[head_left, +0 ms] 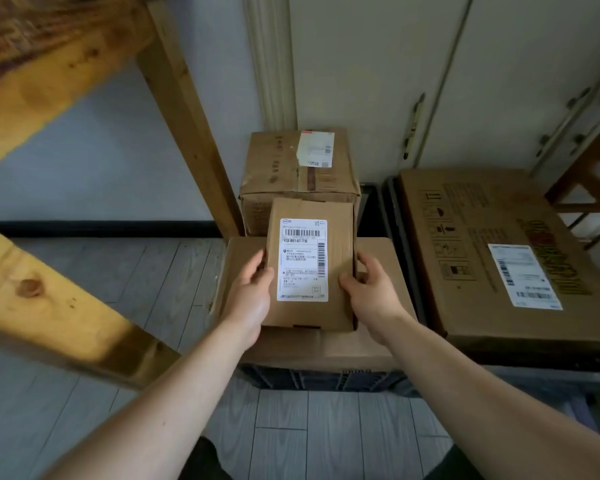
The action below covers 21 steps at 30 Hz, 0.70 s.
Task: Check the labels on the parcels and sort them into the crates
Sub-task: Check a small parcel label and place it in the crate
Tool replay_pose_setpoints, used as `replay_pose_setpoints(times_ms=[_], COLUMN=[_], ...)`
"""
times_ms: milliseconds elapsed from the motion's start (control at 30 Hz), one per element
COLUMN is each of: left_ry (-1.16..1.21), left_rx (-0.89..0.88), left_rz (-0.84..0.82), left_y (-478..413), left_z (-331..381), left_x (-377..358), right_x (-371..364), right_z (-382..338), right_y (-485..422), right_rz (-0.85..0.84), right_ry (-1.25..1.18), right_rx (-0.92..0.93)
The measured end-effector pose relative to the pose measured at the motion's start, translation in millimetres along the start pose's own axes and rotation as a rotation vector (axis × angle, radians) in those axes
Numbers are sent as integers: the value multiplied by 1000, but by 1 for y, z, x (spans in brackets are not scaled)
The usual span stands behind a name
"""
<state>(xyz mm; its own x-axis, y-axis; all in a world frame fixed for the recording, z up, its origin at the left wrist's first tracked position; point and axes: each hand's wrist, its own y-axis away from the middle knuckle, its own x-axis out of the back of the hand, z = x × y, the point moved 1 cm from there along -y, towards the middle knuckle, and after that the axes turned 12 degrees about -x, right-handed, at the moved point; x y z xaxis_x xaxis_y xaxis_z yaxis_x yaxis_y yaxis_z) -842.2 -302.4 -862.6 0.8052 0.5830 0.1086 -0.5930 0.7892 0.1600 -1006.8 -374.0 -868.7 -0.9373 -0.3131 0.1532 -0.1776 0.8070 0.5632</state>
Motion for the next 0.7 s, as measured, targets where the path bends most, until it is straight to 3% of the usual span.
replay_pose_setpoints(times_ms=[200, 333, 533, 700], left_ry=[92, 297, 297, 135], left_rx=[23, 37, -74, -124], left_rz=[12, 89, 77, 48], left_y=[-6, -7, -12, -24], left_z=[3, 13, 38, 45], left_x=[11, 13, 23, 38], right_x=[-5, -14, -16, 1], right_z=[-20, -34, -45, -50], right_y=[3, 8, 13, 16], right_rz=[42, 38, 47, 168], right_ry=[-133, -204, -159, -169], right_rx=[77, 121, 189, 234])
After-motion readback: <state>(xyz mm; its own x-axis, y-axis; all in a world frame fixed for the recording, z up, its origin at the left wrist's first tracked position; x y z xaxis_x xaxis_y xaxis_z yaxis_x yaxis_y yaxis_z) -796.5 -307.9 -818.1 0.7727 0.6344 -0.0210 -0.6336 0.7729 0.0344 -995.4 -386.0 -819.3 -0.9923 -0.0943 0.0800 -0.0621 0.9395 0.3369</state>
